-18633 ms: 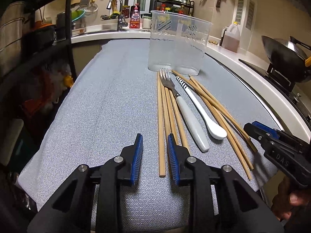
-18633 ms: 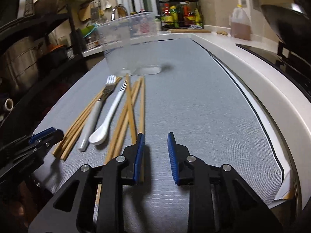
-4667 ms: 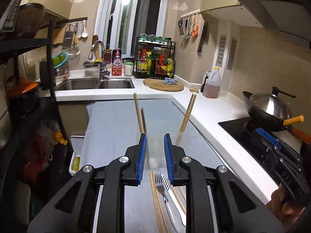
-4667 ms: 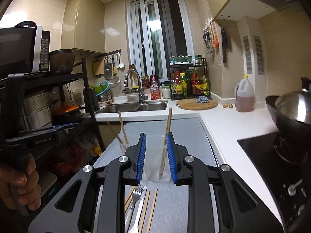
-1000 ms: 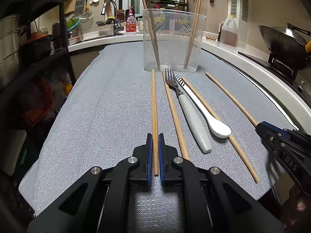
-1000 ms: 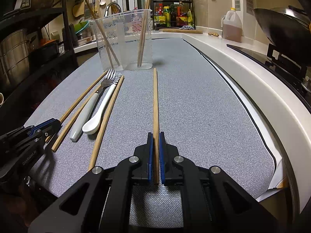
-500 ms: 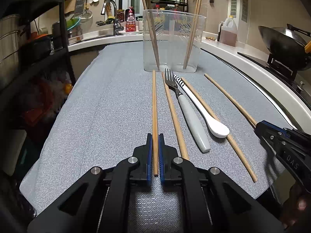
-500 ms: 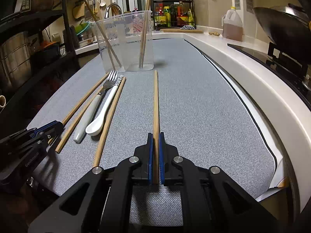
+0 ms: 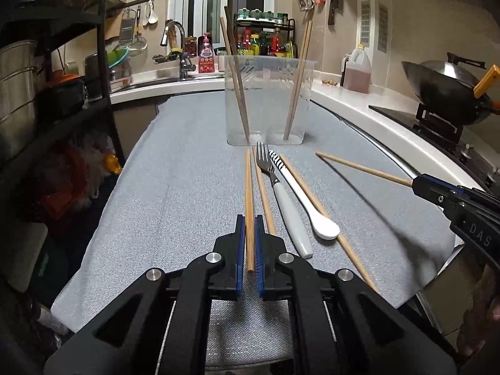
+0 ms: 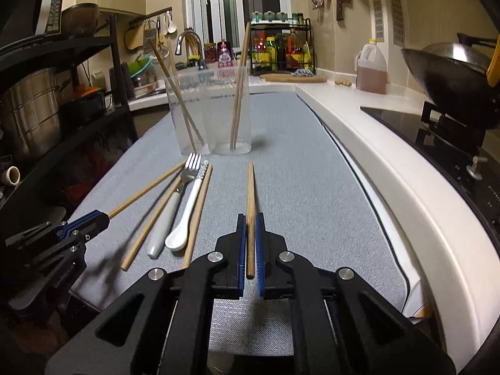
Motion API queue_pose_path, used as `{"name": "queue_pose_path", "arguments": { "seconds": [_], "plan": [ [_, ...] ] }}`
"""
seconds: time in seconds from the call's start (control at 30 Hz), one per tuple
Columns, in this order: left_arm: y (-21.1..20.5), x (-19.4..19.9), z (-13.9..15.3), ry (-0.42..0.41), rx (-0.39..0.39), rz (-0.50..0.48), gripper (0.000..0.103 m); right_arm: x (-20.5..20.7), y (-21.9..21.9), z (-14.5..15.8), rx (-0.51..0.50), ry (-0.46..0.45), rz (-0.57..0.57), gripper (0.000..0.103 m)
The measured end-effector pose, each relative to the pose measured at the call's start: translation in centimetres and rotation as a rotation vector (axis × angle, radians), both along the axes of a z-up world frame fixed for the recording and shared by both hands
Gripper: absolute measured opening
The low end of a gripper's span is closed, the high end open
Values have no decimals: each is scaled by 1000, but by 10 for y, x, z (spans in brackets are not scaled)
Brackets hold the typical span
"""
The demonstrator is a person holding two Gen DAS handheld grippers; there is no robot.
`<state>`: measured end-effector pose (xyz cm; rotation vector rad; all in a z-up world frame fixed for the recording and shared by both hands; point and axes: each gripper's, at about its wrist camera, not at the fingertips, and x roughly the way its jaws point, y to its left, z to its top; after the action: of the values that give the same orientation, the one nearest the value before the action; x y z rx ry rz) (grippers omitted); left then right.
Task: Organize utensils
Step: 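Lift both held chopsticks and carry them over the clear container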
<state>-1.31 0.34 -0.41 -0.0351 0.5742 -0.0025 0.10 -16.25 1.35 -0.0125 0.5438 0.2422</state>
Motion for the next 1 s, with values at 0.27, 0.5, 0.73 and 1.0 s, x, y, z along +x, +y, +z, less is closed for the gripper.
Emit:
{"name": "queue_pose_path", "arguments": {
  "seconds": [0.27, 0.5, 0.73, 1.0],
  "plan": [
    [-1, -14, 22, -66, 3, -9, 6, -10, -1, 31, 6, -71, 19, 6],
    [6, -12, 57, -132, 2, -3, 6, -12, 0, 61, 20, -121, 32, 6],
    [11, -2, 102, -196, -9, -9, 6, 4, 6, 91, 28, -131, 47, 6],
    [11, 15, 135, -189, -29, -11, 6, 23, 19, 121, 39, -132, 72, 6]
  ]
}}
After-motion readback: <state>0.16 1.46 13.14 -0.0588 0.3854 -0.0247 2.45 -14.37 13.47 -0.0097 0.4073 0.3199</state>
